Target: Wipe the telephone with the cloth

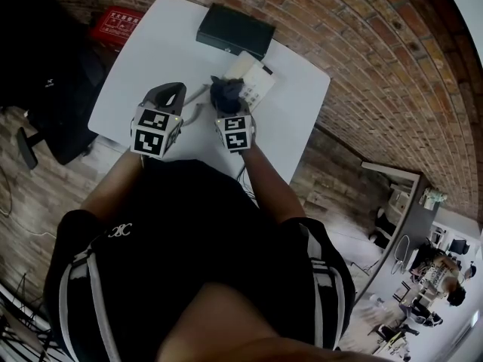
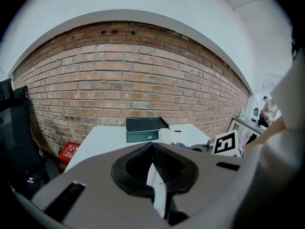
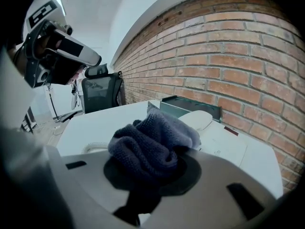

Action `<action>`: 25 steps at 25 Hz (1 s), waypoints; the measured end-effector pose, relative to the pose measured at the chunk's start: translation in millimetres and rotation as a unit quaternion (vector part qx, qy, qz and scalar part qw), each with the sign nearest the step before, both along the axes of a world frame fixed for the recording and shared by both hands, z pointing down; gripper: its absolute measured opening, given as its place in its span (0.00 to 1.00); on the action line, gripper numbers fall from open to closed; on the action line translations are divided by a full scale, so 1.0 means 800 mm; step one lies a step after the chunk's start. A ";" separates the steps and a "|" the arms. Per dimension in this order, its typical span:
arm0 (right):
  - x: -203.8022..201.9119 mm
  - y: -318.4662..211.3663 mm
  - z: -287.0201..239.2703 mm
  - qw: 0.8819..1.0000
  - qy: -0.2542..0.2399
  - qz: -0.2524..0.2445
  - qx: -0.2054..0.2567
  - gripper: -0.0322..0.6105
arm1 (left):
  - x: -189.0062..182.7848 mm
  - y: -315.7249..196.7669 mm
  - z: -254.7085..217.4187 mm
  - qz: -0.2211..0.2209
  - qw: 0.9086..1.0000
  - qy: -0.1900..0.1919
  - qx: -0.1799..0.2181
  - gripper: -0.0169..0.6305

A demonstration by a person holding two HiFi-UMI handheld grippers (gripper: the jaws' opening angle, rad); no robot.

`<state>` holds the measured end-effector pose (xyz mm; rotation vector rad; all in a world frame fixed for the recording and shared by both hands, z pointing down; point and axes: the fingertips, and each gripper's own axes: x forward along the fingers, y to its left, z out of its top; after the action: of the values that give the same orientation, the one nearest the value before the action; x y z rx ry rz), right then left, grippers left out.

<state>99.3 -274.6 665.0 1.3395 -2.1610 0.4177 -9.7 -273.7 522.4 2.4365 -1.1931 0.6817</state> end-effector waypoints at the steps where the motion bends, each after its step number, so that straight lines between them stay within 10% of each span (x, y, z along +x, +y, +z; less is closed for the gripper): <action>1: -0.002 0.002 0.001 1.000 0.007 -0.004 -0.003 0.14 | -0.001 0.000 0.000 0.000 1.000 0.000 0.000 0.02; 7: -0.014 0.020 0.018 0.998 0.046 -0.034 -0.033 0.14 | -0.004 0.001 -0.001 -0.004 1.000 0.000 0.002 0.02; 11: -0.030 0.063 0.066 0.989 0.028 -0.061 -0.133 0.15 | -0.002 0.004 -0.003 -0.006 1.000 0.001 0.003 0.02; 25: -0.002 0.066 0.053 0.993 0.058 -0.058 -0.087 0.15 | -0.006 0.017 0.002 -0.005 1.000 0.004 -0.002 0.02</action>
<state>97.9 -222.1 707.5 1.1103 -2.0438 0.4584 -14.8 -260.1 523.8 2.4256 -1.1990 0.6714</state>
